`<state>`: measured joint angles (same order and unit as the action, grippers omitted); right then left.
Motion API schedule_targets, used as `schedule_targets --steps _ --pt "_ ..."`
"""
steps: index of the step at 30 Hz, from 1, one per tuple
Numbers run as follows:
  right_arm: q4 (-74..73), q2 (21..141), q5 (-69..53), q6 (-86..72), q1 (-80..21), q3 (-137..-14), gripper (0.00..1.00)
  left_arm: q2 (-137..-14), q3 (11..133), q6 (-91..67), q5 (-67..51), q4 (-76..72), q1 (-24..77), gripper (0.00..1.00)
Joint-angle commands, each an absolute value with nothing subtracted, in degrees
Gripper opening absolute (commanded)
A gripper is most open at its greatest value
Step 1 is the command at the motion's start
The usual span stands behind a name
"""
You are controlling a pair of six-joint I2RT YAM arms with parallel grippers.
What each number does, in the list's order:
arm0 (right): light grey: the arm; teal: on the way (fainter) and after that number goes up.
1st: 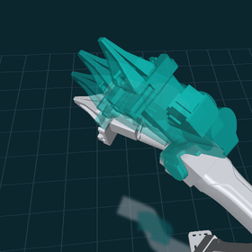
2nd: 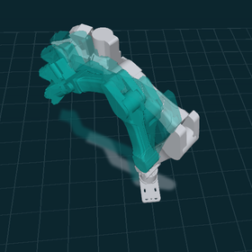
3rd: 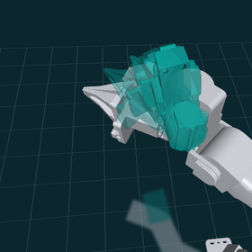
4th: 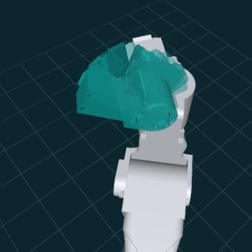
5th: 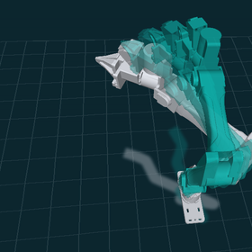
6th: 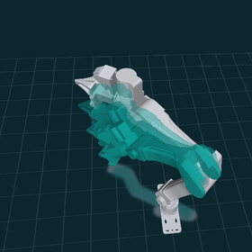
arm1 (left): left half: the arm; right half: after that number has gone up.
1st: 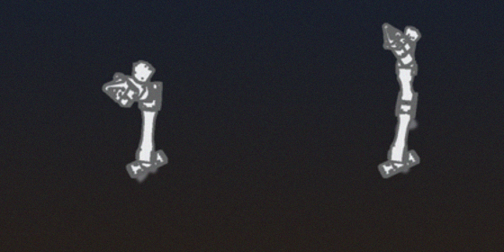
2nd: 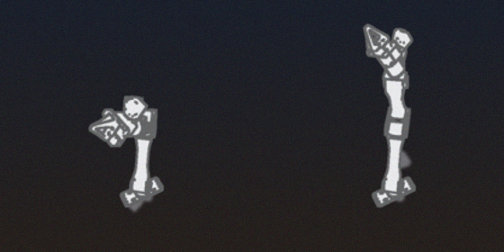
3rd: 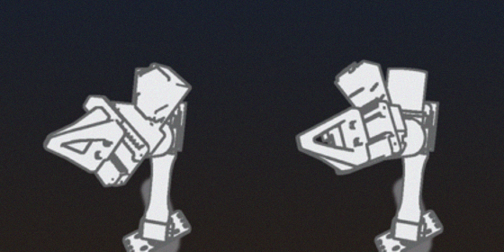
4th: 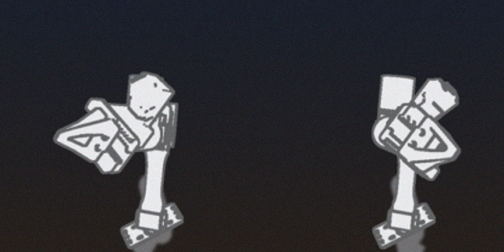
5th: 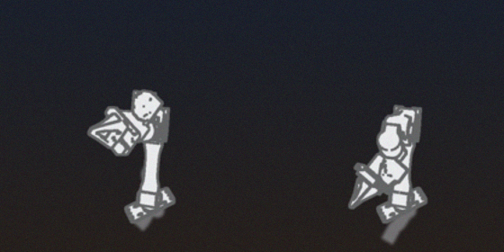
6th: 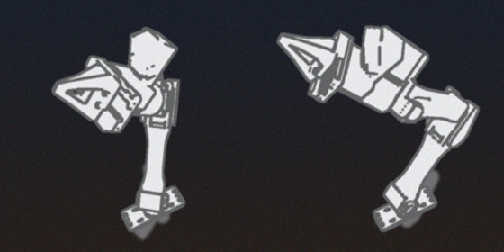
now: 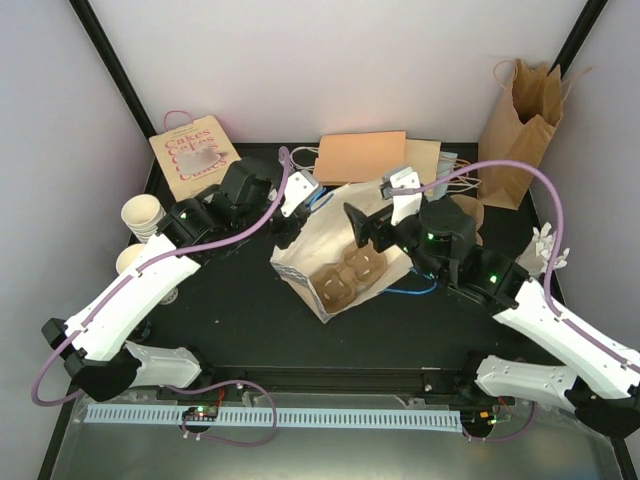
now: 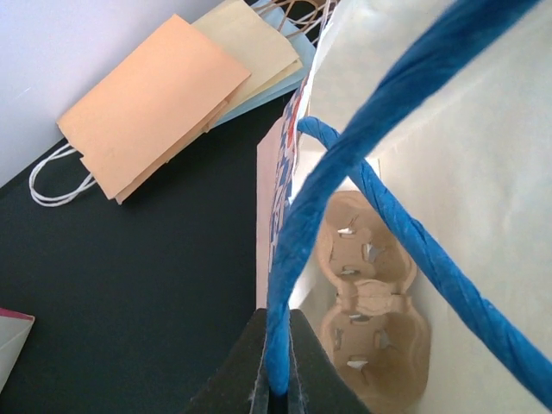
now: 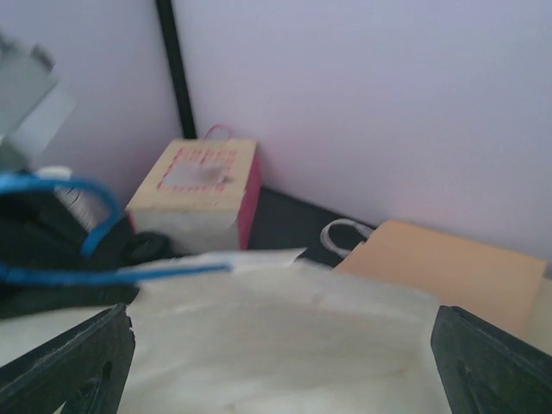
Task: Pack the takeout coffee
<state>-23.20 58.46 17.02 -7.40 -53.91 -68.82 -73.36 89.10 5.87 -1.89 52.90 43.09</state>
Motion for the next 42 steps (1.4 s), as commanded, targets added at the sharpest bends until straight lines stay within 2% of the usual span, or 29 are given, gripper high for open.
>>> schedule_targets --steps 1,7,12,19,24,28,38,42 --pt "-17.5 56.6 29.1 -7.5 -53.9 -70.2 0.97 -71.6 88.7 7.0 -2.9 51.3 43.1 0.01" --pt "-8.0 52.0 40.1 -6.6 -54.0 -66.3 0.94 -71.9 88.5 6.9 -2.9 51.4 43.1 0.01" --pt "-8.4 50.7 41.4 -4.4 -53.9 -67.0 0.94 -72.1 88.3 6.7 -2.5 51.6 43.1 0.02" --pt "-27.8 49.8 32.8 -5.8 -54.0 -72.3 0.96 -72.2 88.1 7.3 -1.7 51.0 43.0 0.02" --pt "-39.8 48.1 23.9 -7.2 -54.0 -70.0 0.97 -72.7 87.9 8.8 0.4 50.3 43.0 0.02" --pt "-46.6 49.6 22.6 -11.0 -54.0 -69.5 0.97 -73.0 88.3 9.8 1.7 49.6 43.0 0.02" --pt "-45.0 52.1 16.6 -19.2 -54.0 -63.7 0.99 -73.0 87.6 14.9 7.7 46.4 43.1 0.02" --pt "-44.1 54.0 13.3 -19.5 -54.0 -61.5 0.99 -72.1 85.4 14.7 5.7 44.6 43.1 0.01"
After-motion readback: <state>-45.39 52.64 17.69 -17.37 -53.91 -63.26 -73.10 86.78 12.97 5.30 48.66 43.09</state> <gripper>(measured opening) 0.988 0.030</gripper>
